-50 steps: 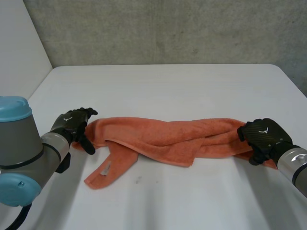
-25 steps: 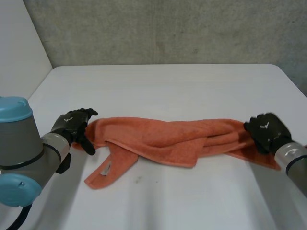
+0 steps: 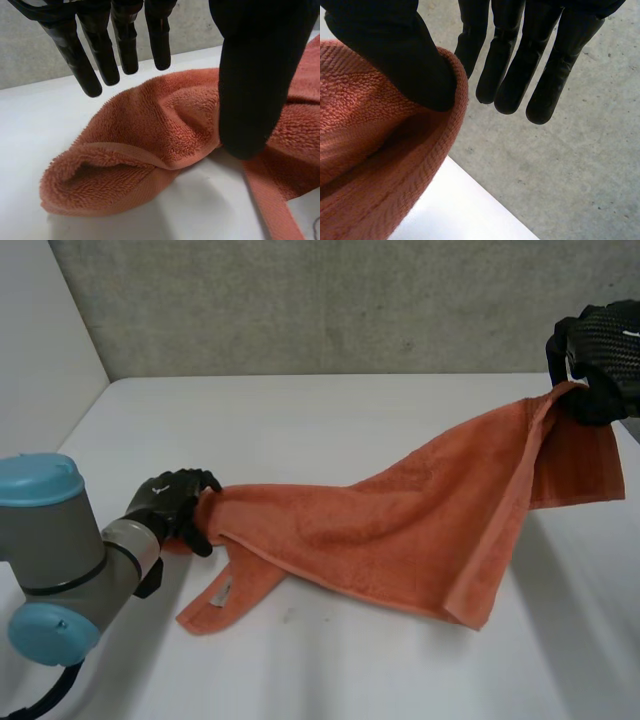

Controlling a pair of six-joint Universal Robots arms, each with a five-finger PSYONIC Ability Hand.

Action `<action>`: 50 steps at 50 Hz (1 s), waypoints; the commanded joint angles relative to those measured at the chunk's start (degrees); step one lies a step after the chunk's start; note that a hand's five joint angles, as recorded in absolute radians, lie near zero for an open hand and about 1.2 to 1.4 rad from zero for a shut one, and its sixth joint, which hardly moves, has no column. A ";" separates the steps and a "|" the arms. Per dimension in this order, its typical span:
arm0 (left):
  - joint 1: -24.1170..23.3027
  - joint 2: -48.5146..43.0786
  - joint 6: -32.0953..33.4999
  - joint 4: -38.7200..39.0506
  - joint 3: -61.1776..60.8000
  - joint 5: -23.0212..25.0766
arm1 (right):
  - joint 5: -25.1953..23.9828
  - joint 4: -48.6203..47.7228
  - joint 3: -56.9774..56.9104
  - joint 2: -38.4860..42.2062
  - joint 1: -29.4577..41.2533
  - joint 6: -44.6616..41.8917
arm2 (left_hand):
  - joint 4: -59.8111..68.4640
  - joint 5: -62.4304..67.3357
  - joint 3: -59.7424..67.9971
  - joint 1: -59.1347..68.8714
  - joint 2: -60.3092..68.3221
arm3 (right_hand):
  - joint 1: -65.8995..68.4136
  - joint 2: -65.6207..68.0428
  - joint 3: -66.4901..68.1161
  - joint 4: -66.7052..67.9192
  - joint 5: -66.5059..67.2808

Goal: Fold the laundry

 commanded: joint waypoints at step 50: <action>-3.09 17.83 2.63 4.97 -3.87 -2.99 | 0.62 0.24 -7.67 24.41 -9.97 3.82 | 55.98 55.91 55.99 55.72 55.86 | 24.32 12.50 12.25 11.69 13.63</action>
